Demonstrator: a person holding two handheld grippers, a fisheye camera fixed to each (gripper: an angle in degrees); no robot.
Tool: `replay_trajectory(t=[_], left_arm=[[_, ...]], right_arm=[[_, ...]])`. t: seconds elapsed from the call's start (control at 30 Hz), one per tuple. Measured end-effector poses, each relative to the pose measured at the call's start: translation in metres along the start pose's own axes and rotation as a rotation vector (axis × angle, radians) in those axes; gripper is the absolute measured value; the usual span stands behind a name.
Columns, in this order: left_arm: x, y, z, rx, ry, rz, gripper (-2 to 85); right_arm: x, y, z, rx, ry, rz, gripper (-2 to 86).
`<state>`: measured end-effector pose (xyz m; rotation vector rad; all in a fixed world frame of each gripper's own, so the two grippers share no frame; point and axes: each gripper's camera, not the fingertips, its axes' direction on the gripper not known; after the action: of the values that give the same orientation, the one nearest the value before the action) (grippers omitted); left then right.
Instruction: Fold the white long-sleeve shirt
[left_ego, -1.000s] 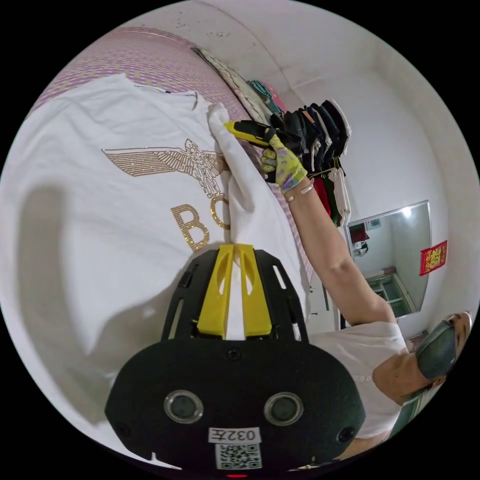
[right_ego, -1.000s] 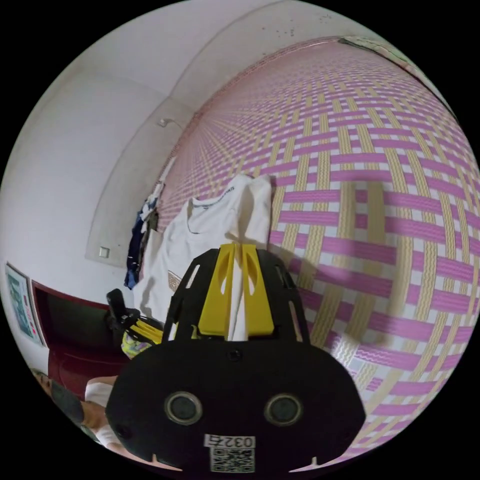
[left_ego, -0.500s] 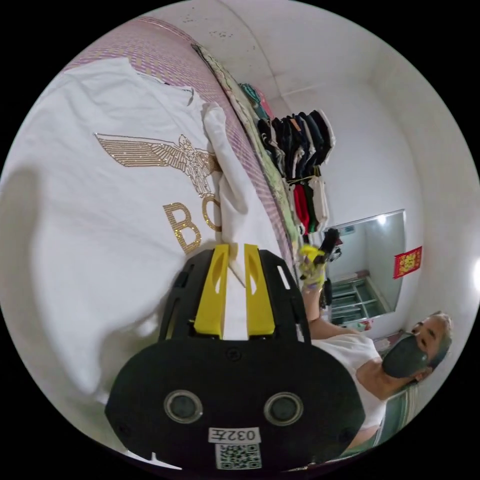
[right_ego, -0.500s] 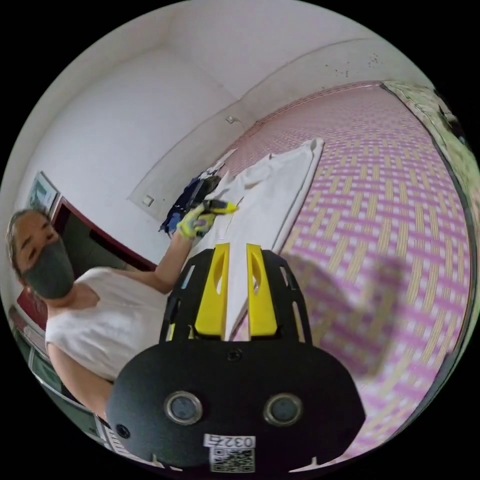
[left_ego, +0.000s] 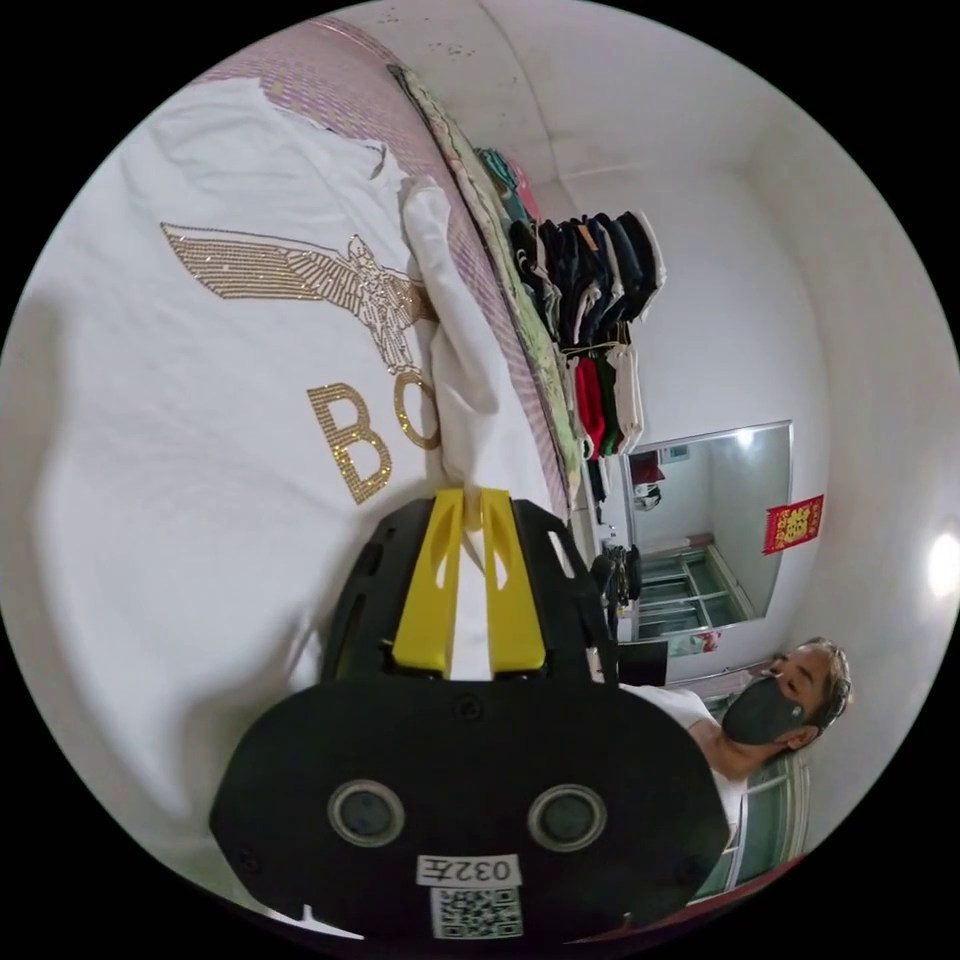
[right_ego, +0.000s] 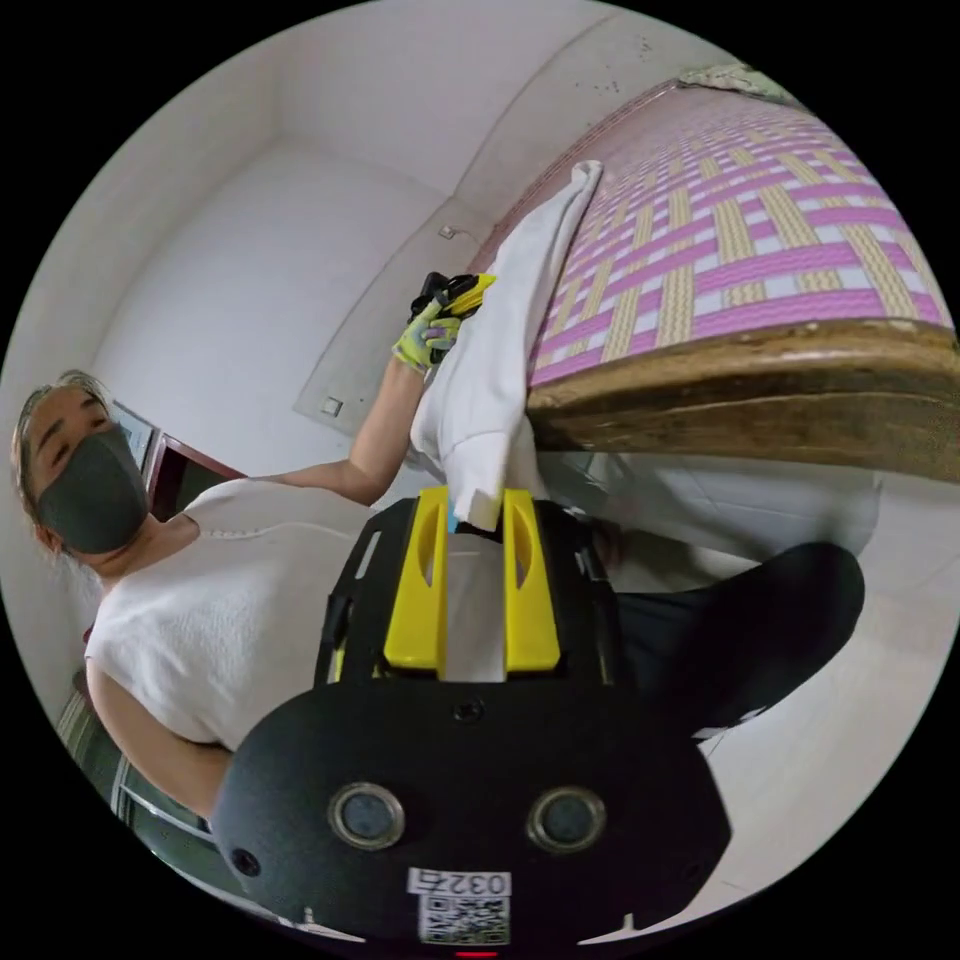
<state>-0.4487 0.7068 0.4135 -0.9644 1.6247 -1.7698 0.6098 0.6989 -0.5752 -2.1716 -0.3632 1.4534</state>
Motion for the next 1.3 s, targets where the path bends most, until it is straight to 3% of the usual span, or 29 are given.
replay_trajectory(t=[0.1, 0.23, 0.3, 0.4, 0.47, 0.63, 0.77, 0.83, 0.97, 1.13, 1.3], left_arm=[[0.001, -0.009, -0.015, -0.018, 0.066, -0.031, -1.6], [0.017, -0.02, -0.048, 0.009, 0.304, -0.001, -1.6], [0.019, -0.023, -0.061, 0.011, 0.295, -0.013, -1.5], [0.01, -0.029, -0.068, -0.039, 0.125, -0.095, -1.5], [0.006, -0.03, -0.069, -0.059, 0.108, -0.114, -1.6], [0.011, -0.029, -0.075, -0.058, 0.14, -0.095, -1.7], [0.01, -0.028, -0.071, -0.076, 0.126, -0.092, -1.7], [0.008, -0.027, -0.073, -0.068, 0.145, -0.09, -1.6], [0.011, -0.024, -0.074, -0.07, 0.139, -0.085, -1.3], [0.009, -0.012, -0.07, -0.017, 0.269, -0.049, 2.6], [0.011, 0.008, -0.056, -0.019, 0.285, -0.036, 3.9]], right_arm=[[-0.006, 0.006, -0.01, 0.044, -0.014, -0.069, 0.2], [-0.023, 0.016, -0.035, 0.172, -0.234, -0.2, -0.5], [-0.013, 0.019, -0.033, 0.184, -0.305, -0.195, -0.6], [0.029, 0.028, -0.017, 0.118, -0.2, -0.041, -0.6], [0.044, 0.037, -0.012, 0.116, -0.21, -0.009, -0.7], [0.023, 0.051, -0.038, 0.244, -0.216, -0.164, -0.7], [0.0, 0.062, -0.047, 0.271, -0.03, -0.259, -0.6], [0.037, 0.07, -0.028, 0.187, -0.062, -0.122, -0.4], [0.081, 0.09, -0.018, 0.244, -0.156, 0.004, 0.9], [0.08, 0.097, -0.018, 0.327, -0.096, -0.126, 13.1], [0.069, 0.096, 0.008, 0.216, 0.041, -0.249, 13.9]])
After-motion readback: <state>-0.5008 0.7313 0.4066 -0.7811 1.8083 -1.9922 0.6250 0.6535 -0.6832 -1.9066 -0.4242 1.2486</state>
